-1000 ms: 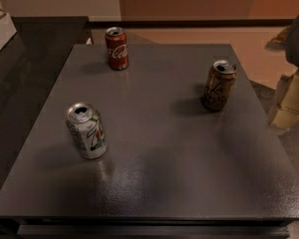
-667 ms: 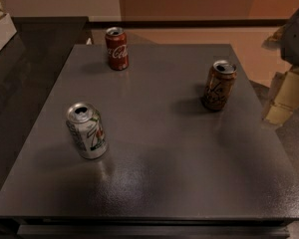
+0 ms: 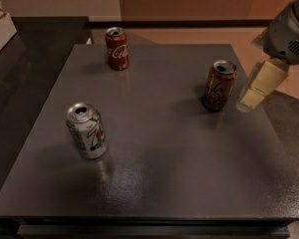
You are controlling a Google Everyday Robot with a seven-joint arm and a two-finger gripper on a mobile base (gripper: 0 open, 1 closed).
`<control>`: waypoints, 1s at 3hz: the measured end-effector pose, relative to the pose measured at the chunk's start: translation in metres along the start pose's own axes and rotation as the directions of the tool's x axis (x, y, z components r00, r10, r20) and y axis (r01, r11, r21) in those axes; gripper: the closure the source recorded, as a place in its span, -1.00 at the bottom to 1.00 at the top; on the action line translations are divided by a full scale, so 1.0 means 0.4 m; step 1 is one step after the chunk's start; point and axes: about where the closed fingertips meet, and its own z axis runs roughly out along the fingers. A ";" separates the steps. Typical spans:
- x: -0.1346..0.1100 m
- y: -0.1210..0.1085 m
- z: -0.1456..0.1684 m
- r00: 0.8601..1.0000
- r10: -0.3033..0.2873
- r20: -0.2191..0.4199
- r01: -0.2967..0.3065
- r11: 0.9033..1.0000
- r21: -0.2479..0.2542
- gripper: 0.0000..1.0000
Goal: Pick orange can
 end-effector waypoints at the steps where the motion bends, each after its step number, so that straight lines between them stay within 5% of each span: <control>1: -0.020 -0.057 0.056 0.995 0.067 0.071 -0.066 0.998 -0.020 -1.00; 3: -0.050 -0.099 0.165 0.967 0.172 0.186 -0.156 0.983 -0.097 -1.00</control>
Offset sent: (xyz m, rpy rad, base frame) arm 0.0795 0.0167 -0.0502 0.3112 0.0461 -0.1114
